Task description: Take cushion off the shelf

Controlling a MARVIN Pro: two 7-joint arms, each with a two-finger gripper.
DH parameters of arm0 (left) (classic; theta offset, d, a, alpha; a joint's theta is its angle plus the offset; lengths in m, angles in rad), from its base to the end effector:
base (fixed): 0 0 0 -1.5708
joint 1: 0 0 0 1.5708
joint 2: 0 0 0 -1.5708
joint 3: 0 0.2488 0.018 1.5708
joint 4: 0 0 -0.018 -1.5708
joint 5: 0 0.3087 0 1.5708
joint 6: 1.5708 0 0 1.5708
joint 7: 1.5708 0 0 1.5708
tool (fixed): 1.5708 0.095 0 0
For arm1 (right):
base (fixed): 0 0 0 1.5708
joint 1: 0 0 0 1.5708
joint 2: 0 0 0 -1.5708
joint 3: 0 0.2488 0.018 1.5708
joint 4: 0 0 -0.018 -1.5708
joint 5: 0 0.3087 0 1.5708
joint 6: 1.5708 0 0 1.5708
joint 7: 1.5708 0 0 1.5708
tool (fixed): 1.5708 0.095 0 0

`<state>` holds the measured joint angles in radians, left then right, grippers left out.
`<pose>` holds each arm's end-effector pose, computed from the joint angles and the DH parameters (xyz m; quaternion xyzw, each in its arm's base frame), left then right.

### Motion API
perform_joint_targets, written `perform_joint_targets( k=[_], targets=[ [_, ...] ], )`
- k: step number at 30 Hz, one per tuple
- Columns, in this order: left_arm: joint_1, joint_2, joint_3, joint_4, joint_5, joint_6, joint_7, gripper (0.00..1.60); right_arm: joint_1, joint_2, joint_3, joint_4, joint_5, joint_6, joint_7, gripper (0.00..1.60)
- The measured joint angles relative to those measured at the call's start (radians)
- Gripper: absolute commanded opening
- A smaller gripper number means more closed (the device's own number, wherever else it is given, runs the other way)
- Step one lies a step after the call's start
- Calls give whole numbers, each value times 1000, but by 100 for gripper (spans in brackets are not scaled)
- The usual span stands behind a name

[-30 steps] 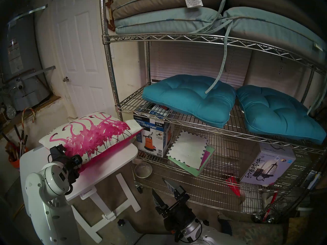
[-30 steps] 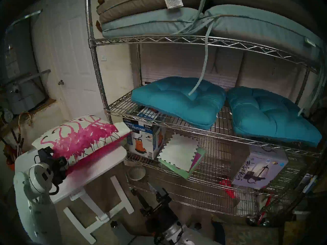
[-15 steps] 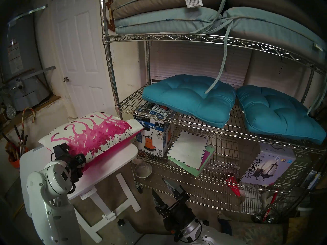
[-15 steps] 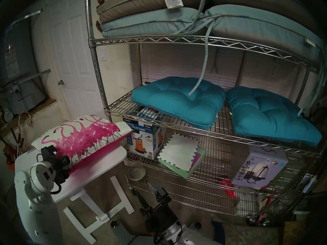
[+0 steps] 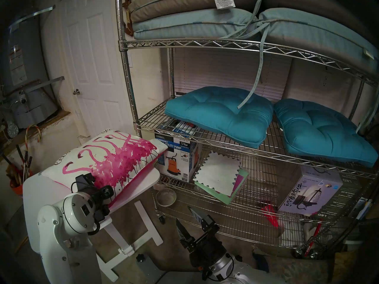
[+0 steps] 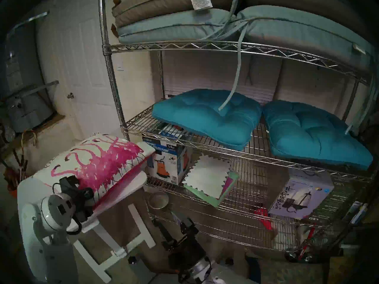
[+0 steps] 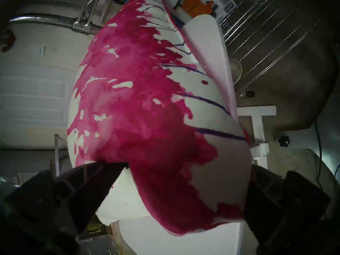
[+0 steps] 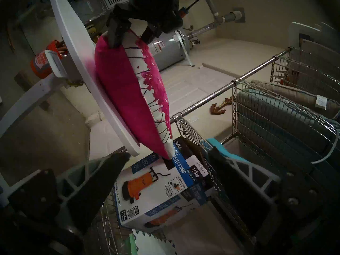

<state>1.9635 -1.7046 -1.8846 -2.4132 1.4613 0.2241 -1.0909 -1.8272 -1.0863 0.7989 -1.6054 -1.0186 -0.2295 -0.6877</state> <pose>0.2627 0.0937 -0.1825 -0.7954 0.4241 -0.2899 0.3216 0.2120 0.1435 -0.3598 0.3786 0.4926 0.7685 0.1533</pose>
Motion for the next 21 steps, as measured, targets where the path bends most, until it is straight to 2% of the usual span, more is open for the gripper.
perform_joint_targets(
  k=[5, 7, 8, 15, 21],
  targets=[
    [20, -1, 33, -4, 24, 8, 12, 160, 1, 1, -2, 0, 1, 1, 0, 160],
    [26, -1, 41, -5, 31, 11, 20, 154, 2, 1, -2, 0, 2, 1, 0, 160],
    [29, -2, 44, -5, 34, 11, 24, 0, 2, 1, -2, 0, 2, 1, 0, 160],
    [55, -3, 45, -7, 43, 1, 76, 0, 3, 2, -4, 0, 3, 2, 0, 160],
    [73, 7, -11, -7, 28, -20, 111, 0, 4, 3, -5, 0, 4, 3, -1, 160]
  ],
)
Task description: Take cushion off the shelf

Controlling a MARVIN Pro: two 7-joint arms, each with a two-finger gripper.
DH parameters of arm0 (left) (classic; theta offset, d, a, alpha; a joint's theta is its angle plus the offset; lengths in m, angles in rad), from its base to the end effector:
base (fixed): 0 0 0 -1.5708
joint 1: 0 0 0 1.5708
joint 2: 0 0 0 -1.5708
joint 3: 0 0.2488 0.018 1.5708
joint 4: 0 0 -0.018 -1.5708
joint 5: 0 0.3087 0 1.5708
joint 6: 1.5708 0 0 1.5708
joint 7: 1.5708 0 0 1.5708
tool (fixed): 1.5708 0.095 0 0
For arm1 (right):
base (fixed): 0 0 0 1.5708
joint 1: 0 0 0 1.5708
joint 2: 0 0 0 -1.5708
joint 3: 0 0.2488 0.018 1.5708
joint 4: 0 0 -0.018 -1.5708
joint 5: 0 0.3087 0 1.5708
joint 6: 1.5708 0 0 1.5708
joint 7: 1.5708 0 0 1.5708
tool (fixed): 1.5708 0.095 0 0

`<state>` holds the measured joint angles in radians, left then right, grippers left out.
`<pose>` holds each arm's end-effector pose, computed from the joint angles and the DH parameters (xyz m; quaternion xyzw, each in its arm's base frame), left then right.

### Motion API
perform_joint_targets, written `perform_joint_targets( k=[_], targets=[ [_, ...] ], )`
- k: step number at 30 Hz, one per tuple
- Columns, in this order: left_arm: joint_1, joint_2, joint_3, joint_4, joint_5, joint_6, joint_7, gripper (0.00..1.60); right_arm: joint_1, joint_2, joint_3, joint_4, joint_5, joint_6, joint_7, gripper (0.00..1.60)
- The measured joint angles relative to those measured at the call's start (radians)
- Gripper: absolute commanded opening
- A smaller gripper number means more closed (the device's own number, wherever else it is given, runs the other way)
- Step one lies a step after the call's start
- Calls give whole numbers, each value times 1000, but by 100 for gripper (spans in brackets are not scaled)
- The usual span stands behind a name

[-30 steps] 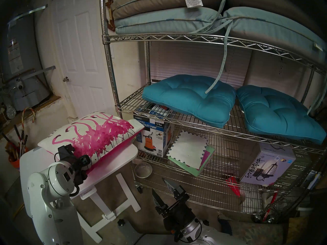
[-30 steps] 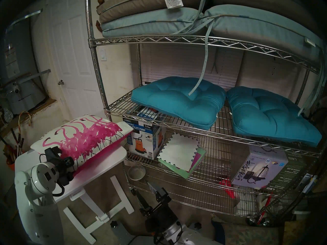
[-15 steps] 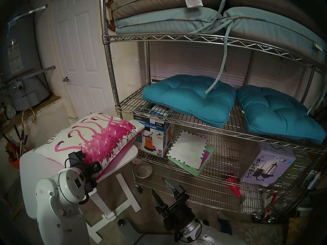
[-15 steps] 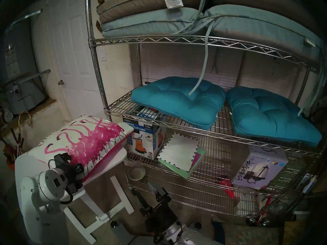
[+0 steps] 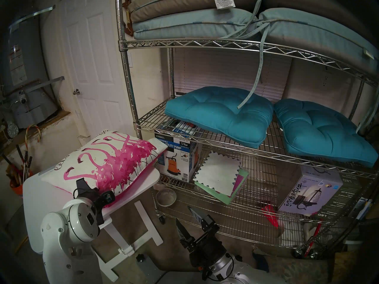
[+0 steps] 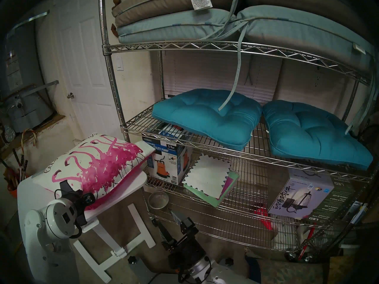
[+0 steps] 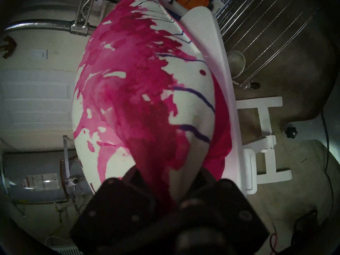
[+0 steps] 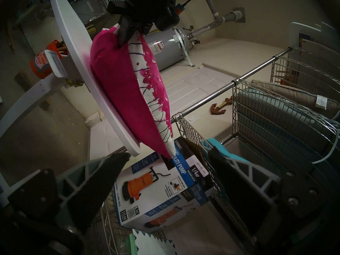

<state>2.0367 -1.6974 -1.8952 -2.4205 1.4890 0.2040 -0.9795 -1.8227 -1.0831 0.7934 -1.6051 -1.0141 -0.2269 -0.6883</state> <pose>0.2526 0.1028 -0.1894 -0.7791 0.4285 -0.2738 0.3667 0.2122 0.1436 -0.3598 0.3785 0.4930 0.7683 0.1529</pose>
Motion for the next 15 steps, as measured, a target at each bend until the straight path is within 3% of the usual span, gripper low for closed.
perform_joint_targets(
  k=[15],
  targets=[
    [42, 55, -242, 2, -96, -83, 49, 0, 2, 2, -3, 0, 2, 2, 0, 160]
  ],
)
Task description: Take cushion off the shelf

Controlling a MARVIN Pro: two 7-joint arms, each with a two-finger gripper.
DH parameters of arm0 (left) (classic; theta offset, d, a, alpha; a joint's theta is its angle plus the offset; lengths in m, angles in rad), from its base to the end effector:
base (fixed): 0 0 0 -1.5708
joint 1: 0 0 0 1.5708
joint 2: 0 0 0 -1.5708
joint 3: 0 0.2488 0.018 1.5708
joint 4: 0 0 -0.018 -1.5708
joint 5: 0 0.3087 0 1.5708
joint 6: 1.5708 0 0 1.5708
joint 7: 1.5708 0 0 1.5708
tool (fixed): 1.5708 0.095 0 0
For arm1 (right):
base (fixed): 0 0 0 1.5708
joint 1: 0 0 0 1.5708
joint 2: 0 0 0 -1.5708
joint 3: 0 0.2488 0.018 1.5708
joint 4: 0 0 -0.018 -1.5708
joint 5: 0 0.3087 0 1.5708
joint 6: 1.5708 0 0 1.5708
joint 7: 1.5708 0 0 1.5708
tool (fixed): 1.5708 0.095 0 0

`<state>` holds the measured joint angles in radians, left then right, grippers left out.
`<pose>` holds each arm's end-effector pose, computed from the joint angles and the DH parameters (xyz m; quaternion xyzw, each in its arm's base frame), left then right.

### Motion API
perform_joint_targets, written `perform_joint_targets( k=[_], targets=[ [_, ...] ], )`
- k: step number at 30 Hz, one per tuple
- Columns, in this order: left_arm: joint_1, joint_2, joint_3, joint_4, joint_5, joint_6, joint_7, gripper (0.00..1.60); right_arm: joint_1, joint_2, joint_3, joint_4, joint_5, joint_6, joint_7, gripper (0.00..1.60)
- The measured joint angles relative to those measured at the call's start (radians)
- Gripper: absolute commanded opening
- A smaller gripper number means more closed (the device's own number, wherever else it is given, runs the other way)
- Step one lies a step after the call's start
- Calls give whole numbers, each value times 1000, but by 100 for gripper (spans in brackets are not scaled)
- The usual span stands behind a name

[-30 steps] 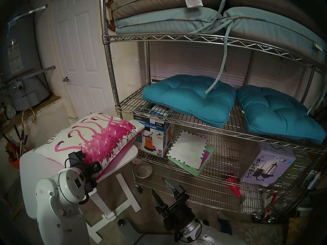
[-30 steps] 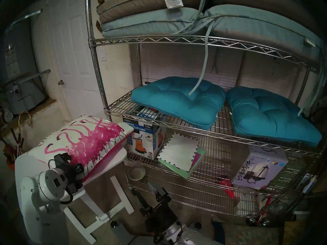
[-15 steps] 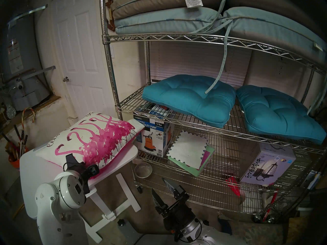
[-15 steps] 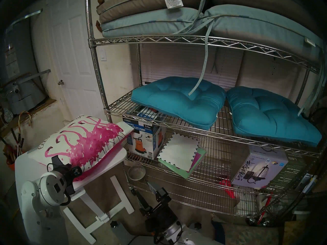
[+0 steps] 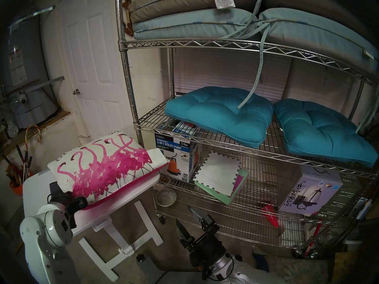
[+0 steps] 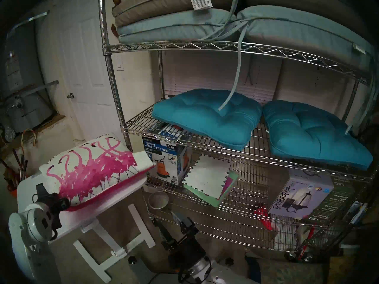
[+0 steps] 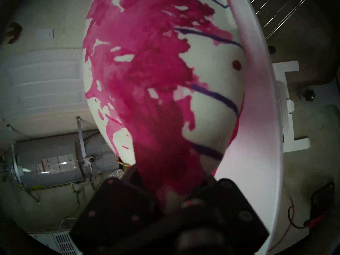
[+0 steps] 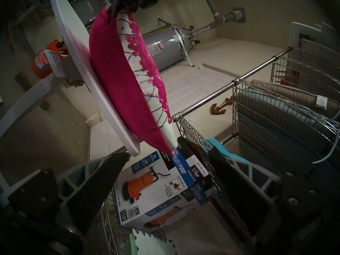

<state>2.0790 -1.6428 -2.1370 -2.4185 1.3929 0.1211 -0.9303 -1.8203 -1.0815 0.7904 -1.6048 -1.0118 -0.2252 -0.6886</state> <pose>0.2224 0.1683 -0.1807 -0.7703 0.4151 -0.2297 0.4262 0.2123 0.1437 -0.3599 0.3786 0.4933 0.7682 0.1527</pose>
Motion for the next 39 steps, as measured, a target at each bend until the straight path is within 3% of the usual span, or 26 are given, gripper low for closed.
perform_joint_targets(
  k=[3, 4, 5, 6, 23, 39],
  targets=[
    [1, 7, -42, 4, -33, -17, 4, 0, 0, 0, -1, 0, 0, 0, 0, 160],
    [1, 9, -53, 5, -44, -23, 5, 45, 1, 1, -1, 0, 1, 1, -1, 160],
    [2, 10, -60, 7, -52, -27, 6, 110, 1, 1, -2, 0, 1, 1, -1, 160],
    [4, 12, -72, 10, -71, -40, 6, 160, 1, 1, -3, 0, 1, 1, -1, 160],
    [-9, 12, -78, 11, -96, -50, -63, 160, 5, 5, -8, 0, 4, 5, -5, 160],
    [-17, 11, -79, 11, -96, -50, -62, 160, 7, 7, -12, 0, 7, 7, -6, 160]
  ],
)
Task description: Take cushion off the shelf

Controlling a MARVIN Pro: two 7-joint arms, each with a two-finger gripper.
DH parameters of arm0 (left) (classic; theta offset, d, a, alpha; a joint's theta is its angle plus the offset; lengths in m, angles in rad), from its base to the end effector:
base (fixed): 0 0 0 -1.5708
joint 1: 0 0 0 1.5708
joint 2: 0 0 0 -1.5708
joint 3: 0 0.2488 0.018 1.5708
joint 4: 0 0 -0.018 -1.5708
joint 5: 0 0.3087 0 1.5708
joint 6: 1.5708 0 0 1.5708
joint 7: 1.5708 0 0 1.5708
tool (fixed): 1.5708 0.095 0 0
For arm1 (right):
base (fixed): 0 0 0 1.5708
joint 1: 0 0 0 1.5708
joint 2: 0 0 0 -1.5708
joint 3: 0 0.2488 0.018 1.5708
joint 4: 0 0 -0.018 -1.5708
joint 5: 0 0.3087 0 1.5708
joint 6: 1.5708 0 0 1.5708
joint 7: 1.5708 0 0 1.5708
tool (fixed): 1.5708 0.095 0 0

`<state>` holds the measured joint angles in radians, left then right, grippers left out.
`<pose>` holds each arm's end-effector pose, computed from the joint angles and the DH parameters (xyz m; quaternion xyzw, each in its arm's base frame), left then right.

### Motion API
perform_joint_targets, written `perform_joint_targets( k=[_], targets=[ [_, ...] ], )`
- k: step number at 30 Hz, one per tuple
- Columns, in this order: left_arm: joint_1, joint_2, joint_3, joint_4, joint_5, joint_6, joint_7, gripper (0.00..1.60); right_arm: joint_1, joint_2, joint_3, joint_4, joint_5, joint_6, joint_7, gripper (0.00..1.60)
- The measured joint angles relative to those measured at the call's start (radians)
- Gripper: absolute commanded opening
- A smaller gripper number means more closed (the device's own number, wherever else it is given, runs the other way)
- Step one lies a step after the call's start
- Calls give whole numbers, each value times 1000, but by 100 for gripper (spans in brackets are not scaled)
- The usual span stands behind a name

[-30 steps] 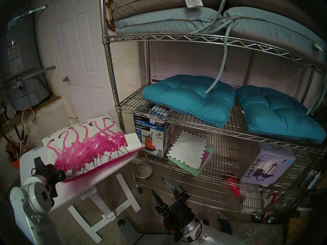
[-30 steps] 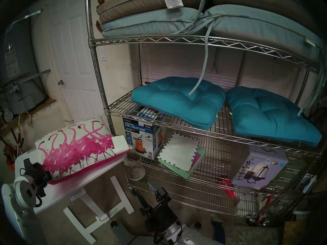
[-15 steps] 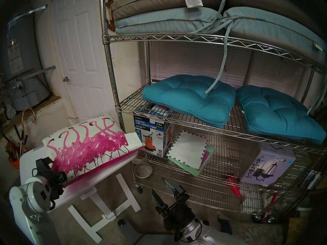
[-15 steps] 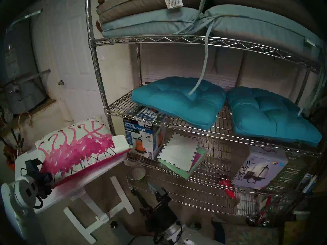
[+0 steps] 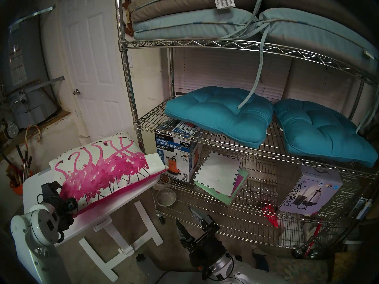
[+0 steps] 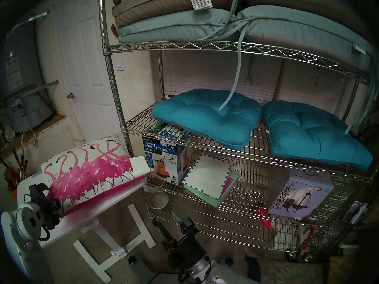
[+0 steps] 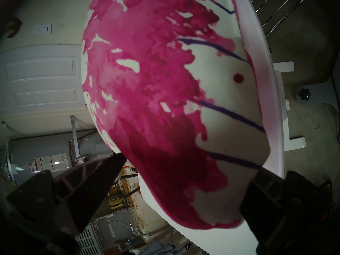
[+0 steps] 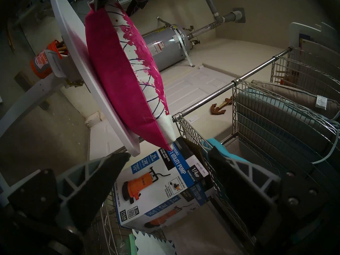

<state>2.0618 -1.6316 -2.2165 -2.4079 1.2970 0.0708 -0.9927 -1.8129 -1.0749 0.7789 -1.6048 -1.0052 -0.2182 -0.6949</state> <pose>0.2157 0.1814 -0.1791 -0.7801 0.4188 -0.2377 0.3994 0.2120 0.1438 -0.3598 0.3779 0.4930 0.7686 0.1532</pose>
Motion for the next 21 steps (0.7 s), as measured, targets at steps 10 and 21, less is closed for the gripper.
perform_joint_targets(
  k=[10, 21],
  targets=[
    [11, -10, 4, -3, 2, -2, 6, 160, 1, 1, -2, 0, 1, 1, -1, 160],
    [43, -34, 25, -12, 32, -13, 14, 160, 2, 2, -4, 0, 2, 2, -1, 160]
  ],
)
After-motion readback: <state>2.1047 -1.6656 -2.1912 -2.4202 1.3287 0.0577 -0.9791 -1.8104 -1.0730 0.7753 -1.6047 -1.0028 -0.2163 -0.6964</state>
